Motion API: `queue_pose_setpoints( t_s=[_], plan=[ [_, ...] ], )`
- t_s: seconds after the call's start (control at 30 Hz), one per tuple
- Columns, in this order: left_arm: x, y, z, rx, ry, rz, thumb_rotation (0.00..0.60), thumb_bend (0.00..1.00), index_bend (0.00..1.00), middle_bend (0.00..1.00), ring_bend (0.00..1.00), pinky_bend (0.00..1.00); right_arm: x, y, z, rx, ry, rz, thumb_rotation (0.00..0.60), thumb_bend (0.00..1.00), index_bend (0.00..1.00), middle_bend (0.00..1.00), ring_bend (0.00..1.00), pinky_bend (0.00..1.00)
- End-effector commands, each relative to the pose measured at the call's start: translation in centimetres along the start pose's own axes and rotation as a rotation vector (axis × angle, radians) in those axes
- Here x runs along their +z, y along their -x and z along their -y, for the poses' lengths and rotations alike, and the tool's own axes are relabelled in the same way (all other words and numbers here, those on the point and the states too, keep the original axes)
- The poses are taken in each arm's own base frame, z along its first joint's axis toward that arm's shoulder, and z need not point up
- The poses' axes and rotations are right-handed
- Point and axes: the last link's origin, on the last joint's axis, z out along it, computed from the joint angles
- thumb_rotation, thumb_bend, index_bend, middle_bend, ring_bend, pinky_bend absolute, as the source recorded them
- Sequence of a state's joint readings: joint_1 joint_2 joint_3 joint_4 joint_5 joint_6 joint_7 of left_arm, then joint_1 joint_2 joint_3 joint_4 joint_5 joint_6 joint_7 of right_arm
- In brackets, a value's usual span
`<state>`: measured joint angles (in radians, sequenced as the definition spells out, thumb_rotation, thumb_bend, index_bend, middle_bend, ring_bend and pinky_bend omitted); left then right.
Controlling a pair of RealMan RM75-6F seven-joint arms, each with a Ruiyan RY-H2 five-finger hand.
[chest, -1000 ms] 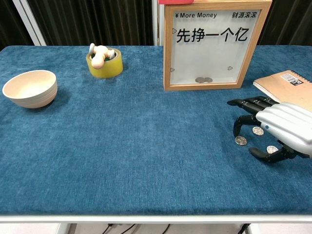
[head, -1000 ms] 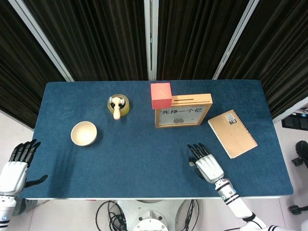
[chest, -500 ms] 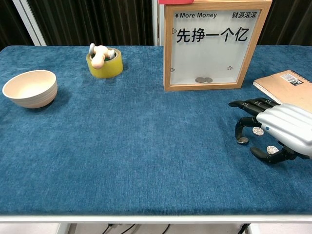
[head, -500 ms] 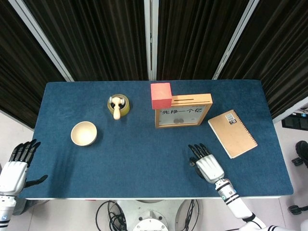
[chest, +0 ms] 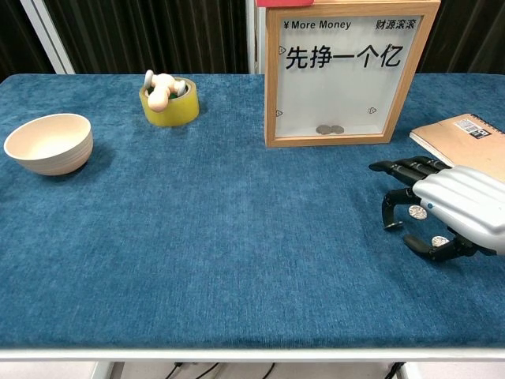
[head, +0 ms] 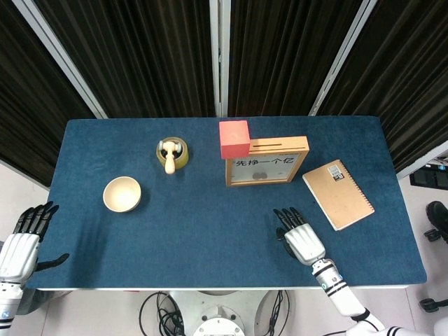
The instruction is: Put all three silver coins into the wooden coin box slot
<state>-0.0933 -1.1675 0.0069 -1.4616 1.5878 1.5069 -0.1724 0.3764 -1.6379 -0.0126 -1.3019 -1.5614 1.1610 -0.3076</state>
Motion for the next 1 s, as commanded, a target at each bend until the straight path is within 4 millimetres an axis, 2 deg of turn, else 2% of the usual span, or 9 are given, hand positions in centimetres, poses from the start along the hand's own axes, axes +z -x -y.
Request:
queue_pose_setpoints(
  t_s=[0.03,0.43,0.87,1.0],
  plan=[
    [0.18,-0.07,0.12,-0.002,0.000,-0.001,0.600,0.00,0.02,0.00,0.00,0.00,0.24,-0.03,-0.03,-0.005,0.001,-0.003,0.600,0.34,0.45,0.00,0.00,0.00],
    [0.25,-0.28,0.91,-0.014,-0.011,-0.010,0.600,0.00,0.02,0.00,0.00,0.00,0.92,0.07,0.45,0.001,-0.013,-0.025,0.600,0.34,0.46,0.00,0.00,0.00],
    [0.12,-0.30,0.69,-0.020,0.000,-0.015,0.600,0.00,0.02,0.00,0.00,0.00,0.75,-0.23,0.41,0.015,-0.047,-0.059,0.600,0.34,0.46,0.00,0.00,0.00],
    [0.14,-0.32,0.66,-0.018,-0.001,-0.013,0.600,0.00,0.02,0.00,0.00,0.00,0.80,-0.22,0.39,0.015,-0.050,-0.058,0.600,0.36,0.51,0.00,0.00,0.00]
  ],
)
